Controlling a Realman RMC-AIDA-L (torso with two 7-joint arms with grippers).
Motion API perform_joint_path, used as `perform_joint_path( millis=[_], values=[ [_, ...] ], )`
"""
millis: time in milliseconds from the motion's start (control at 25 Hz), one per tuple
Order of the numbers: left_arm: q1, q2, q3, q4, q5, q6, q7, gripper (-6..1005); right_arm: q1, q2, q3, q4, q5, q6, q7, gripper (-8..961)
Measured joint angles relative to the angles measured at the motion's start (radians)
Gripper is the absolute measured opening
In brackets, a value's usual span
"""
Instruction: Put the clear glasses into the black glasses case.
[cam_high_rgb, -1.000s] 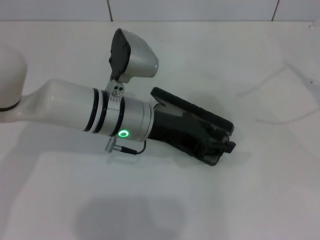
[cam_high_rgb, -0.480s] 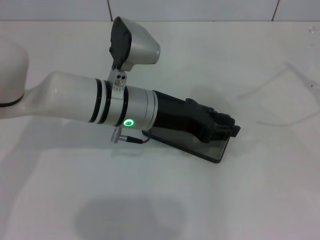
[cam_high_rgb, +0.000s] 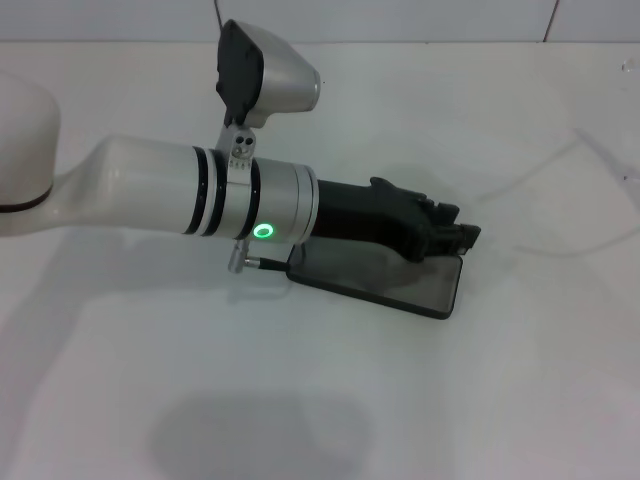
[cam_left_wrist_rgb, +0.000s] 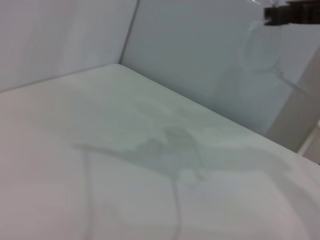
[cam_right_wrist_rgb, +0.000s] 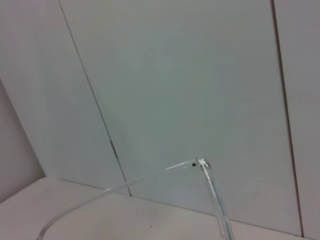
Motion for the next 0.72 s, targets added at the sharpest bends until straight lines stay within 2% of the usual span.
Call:
perform_joint_path(
  millis=[200,720],
  values=[
    [0.0,0.001,0.0,0.001,-0.016,-0.018,0.001,369,-0.004,0.0,0.0,0.0,0.004,0.0,0.0,51],
    [0.02,0.009,-0.008,0.029,-0.011,0.099,-0.026,368,-0.01,-0.008,0.026,0.007,0.009,0.004,-0.009,51]
  ],
)
